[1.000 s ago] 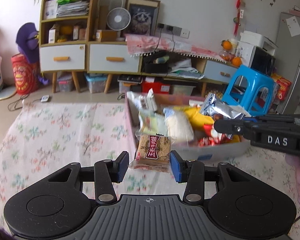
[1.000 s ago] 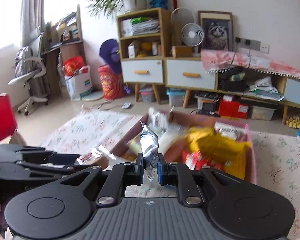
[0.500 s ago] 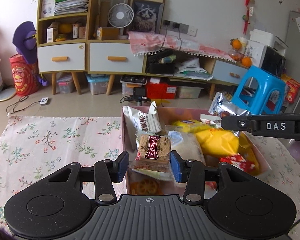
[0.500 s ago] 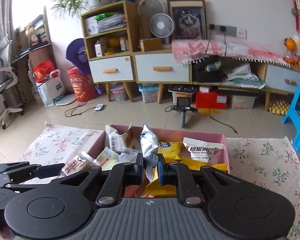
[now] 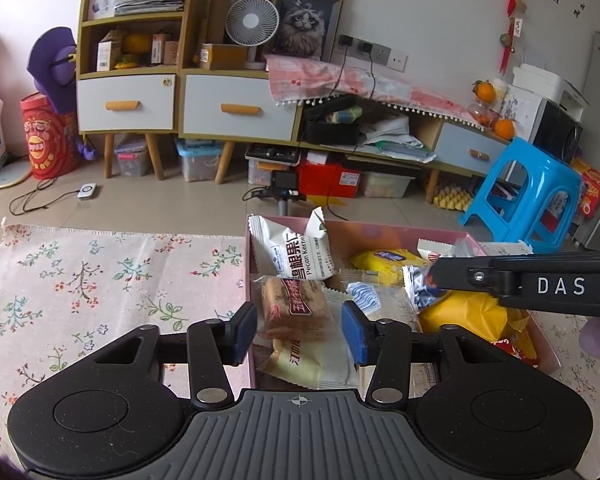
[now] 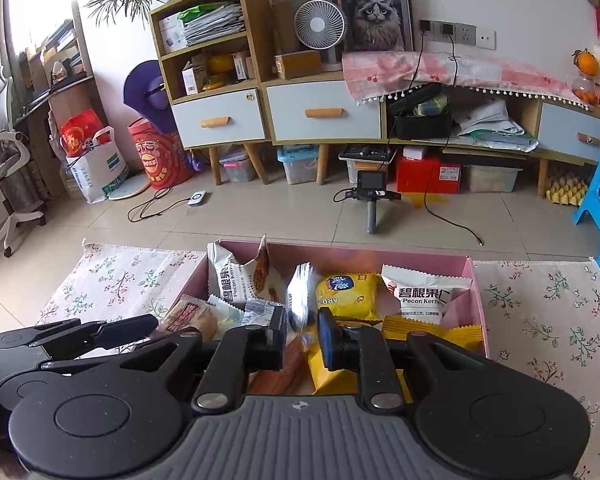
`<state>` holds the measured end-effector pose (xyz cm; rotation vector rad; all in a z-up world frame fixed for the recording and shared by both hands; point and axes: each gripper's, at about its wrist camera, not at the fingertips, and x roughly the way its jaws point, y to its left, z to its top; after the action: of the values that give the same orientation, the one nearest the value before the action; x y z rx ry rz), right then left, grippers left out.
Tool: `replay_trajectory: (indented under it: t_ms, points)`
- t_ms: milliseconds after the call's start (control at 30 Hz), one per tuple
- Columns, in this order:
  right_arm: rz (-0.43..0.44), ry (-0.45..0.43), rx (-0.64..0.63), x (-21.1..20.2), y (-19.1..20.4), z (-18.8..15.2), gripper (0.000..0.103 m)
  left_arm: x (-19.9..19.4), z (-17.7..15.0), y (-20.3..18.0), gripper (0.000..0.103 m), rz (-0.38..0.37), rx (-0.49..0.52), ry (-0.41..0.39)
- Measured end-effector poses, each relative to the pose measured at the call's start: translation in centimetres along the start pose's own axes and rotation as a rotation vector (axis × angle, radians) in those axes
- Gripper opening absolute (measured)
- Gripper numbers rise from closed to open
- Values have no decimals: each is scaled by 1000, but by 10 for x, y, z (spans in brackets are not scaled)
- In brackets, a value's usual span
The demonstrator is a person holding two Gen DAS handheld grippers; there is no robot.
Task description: Organize snacks
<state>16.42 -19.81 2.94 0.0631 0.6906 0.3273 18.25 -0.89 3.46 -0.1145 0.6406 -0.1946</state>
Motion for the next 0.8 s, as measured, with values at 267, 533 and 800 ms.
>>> replay_trajectory:
  t_ms: [267, 533, 800]
  points:
    - [-5, -22, -21, -10, 6, 2, 40, -8, 0, -2, 68, -13, 17, -14]
    - [-13, -50, -41, -27, 9, 0, 53, -25, -1, 1, 78, 0, 13, -18]
    - [-42, -87, -24, -53, 3, -7, 77, -50, -10, 6, 87, 22, 25, -9]
